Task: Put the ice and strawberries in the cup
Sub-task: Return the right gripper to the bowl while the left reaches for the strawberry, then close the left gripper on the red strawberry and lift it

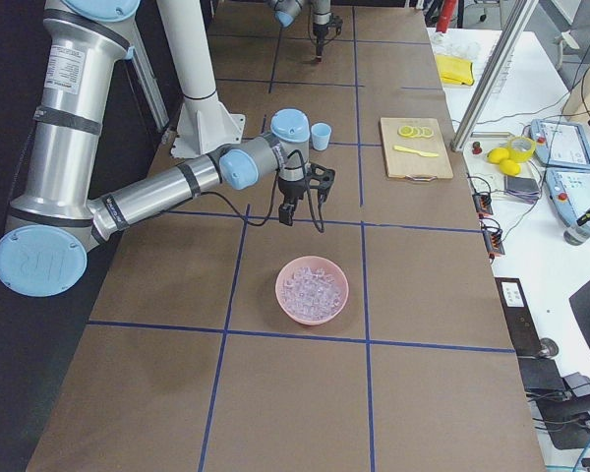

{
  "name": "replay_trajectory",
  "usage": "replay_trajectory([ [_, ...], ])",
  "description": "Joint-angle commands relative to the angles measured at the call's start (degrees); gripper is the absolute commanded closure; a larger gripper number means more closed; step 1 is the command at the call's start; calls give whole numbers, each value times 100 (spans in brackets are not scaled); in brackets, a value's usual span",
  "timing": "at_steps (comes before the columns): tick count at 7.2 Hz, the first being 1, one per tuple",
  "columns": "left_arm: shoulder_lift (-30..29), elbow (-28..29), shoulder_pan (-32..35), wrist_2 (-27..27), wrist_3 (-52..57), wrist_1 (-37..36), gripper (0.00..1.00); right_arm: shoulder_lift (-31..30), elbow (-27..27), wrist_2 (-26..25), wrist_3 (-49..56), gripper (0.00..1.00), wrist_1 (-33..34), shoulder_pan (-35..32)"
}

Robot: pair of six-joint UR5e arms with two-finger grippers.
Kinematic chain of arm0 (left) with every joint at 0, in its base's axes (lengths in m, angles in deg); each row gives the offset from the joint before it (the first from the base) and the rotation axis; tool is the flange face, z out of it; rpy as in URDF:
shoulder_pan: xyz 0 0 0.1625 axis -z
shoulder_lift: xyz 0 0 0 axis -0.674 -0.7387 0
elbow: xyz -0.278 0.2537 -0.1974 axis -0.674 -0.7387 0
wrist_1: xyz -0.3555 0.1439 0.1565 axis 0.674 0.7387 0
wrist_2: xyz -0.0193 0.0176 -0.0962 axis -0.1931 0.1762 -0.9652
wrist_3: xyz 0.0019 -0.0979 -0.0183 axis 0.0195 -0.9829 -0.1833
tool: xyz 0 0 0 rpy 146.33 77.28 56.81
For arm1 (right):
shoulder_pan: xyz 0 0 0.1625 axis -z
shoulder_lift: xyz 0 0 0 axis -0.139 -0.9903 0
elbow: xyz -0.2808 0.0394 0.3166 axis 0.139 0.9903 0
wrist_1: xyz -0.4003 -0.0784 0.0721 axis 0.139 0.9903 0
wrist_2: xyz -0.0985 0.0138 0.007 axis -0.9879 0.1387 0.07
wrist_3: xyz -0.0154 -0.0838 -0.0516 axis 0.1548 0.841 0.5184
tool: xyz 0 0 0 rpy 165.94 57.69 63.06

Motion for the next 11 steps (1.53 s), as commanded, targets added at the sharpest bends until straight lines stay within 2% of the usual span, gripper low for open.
replay_trajectory([
  [1,-13,25,-48,-11,2,2,11,-1,-1,-8,3,0,-6,4],
  [5,-13,42,-136,-37,2,-16,18,25,52,1,3,0,12,13],
  [6,-13,42,-136,-38,2,-16,29,26,52,1,3,0,-6,13],
  [9,-30,51,-136,-37,20,-16,91,52,43,1,3,0,-6,13],
  [10,-30,-1,-136,-55,20,-7,100,52,43,1,3,0,12,13],
  [11,-30,-236,-118,-99,11,-7,100,52,61,-8,3,0,-6,13],
])
